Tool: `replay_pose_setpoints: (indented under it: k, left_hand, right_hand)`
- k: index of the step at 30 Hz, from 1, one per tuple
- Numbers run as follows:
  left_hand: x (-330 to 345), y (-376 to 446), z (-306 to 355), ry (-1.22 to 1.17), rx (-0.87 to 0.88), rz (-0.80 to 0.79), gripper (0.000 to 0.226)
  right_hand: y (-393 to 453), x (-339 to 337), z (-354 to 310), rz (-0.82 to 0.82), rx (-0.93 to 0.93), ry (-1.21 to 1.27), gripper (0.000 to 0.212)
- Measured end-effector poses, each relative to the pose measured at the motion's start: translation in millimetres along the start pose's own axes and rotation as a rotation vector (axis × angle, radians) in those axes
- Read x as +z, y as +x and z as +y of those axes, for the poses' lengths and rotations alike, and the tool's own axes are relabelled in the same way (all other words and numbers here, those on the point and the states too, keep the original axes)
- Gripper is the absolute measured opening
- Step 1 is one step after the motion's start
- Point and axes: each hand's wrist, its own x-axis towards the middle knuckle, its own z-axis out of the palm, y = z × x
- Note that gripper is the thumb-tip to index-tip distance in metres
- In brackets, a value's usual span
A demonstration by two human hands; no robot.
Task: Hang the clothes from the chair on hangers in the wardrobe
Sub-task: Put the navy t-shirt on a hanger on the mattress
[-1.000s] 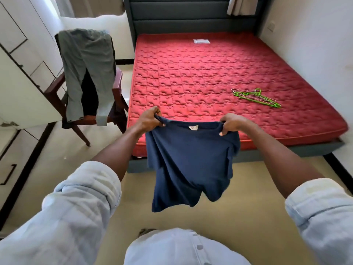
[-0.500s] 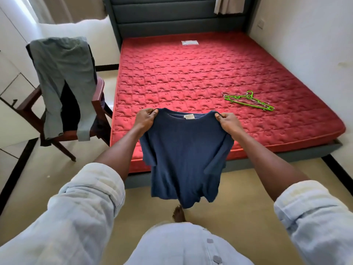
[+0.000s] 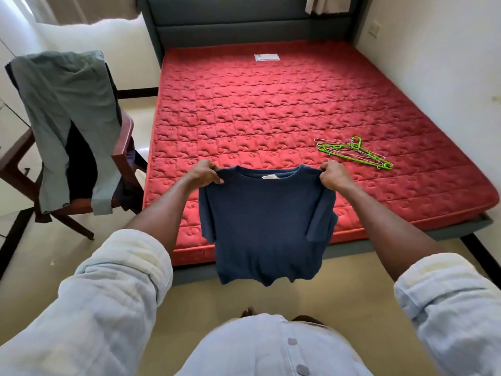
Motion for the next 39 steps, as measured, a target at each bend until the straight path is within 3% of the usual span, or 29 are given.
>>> replay_pose_setpoints:
  k: [2,4,7,12,15,20,26,29,32,34,36,38,39]
  left_hand:
    - [10.1,9.7,2.4,0.077,0.024,0.251,0.012]
    - [26.6,16.1,5.8,0.048,0.044,0.37,0.01]
    - [45.3,25.5,4.3,0.027,-0.013,0.304,0.005]
    - [49.5,33.1,5.3,0.023,-0.092,0.201,0.025]
    - [56.0,35.1,14.7,0.009,-0.099,0.312,0.03]
    - [79.9,30.2,37.6,0.213,-0.085,0.489,0.032]
    - [107.5,30.5,51.1,0.137,-0.21,0.37,0.031]
    - [117.8,23.9,61.8,-0.224,-0.191,0.282,0.019]
    - [111.0,10.8,68.8,-0.583,-0.279,-0.019,0.024]
    - [101.2,8.5,68.6,-0.365,-0.359,-0.192,0.029]
    - [99.3,13.9,67.4,0.072,-0.375,-0.096,0.029]
    - [101.2,19.8,67.3,0.065,-0.348,-0.01,0.027]
    - [100.6,19.4,69.9,-0.071,-0.378,-0.098,0.021]
  right_hand:
    - [9.4,5.0,2.1,0.055,0.005,0.027,0.02]
    - [20.6,7.7,1.9,0.12,0.027,0.077,0.021]
    - [33.8,6.5,6.7,0.137,0.046,0.132,0.021]
    - [56.4,-7.8,31.3,0.007,-0.066,0.158,0.019]
    - [71.4,-20.9,46.2,-0.031,-0.06,0.305,0.01]
    - [83.7,-30.8,71.7,-0.014,-0.026,0.305,0.029]
    - [99.1,-39.9,93.5,-0.04,-0.127,0.161,0.022]
    - [113.2,-52.6,100.2,-0.227,-0.139,0.161,0.02]
    - [115.8,-64.2,103.5,-0.319,-0.06,0.237,0.007]
    - [117.5,-67.7,104.5,-0.379,-0.025,0.162,0.011]
    - [121.7,-63.6,105.9,-0.459,-0.023,-0.025,0.01]
    - [123.0,-61.3,107.0,-0.578,0.0,-0.021,0.008]
    - [121.3,-63.5,106.5,-0.717,0.064,0.06,0.013]
